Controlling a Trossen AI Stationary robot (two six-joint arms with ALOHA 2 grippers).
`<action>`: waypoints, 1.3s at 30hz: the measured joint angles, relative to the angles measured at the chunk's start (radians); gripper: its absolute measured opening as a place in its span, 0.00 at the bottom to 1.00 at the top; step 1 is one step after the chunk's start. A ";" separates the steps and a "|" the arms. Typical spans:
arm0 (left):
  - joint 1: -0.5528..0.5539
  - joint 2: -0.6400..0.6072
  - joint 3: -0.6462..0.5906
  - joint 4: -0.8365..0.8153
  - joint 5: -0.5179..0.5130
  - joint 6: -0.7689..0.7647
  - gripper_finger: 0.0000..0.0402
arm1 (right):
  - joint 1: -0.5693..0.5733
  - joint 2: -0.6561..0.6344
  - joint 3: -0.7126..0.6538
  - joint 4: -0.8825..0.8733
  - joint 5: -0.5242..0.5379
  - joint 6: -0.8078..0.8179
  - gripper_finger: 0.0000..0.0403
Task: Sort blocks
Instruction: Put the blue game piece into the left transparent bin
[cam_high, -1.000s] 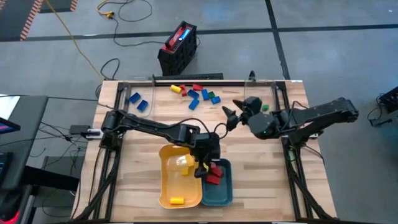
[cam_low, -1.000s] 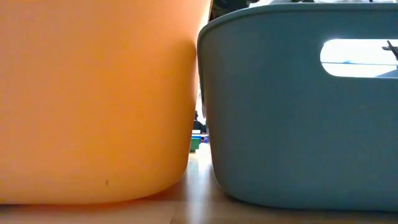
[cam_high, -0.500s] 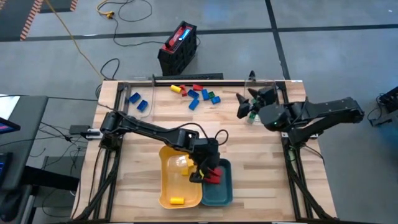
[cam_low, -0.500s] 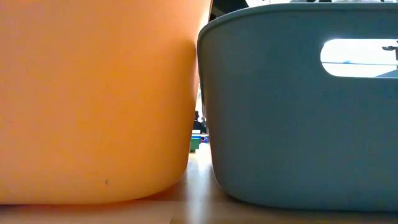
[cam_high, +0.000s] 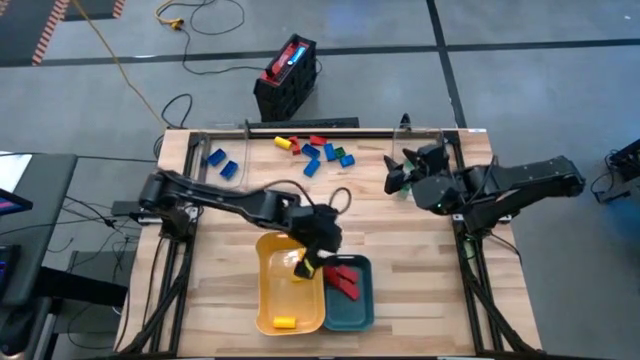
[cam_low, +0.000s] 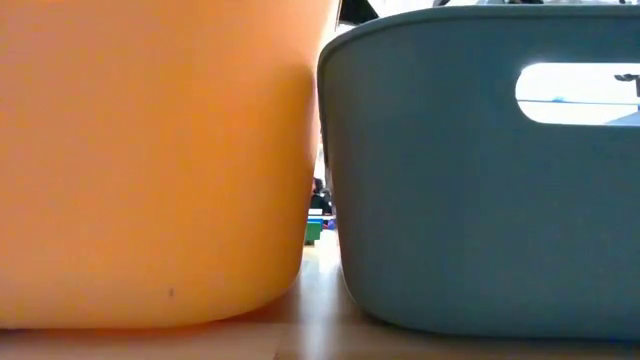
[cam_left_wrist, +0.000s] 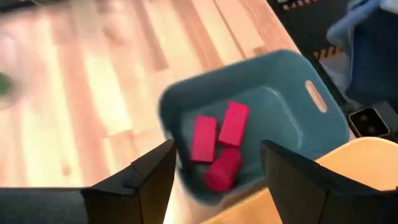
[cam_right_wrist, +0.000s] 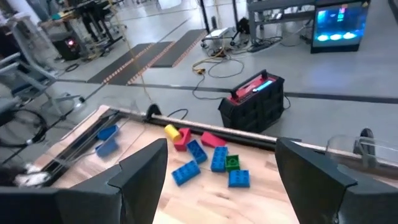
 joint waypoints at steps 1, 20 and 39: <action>0.011 -0.025 -0.008 -0.002 -0.009 0.001 0.54 | 0.003 0.001 0.000 -0.002 -0.005 0.002 0.77; 0.545 -0.513 -0.504 0.089 0.048 -0.160 0.52 | -0.394 0.094 0.001 0.160 -0.595 -0.410 0.77; 0.839 -0.488 -0.451 0.051 0.084 -0.245 0.52 | -0.801 0.589 0.064 0.328 -1.061 -0.666 0.77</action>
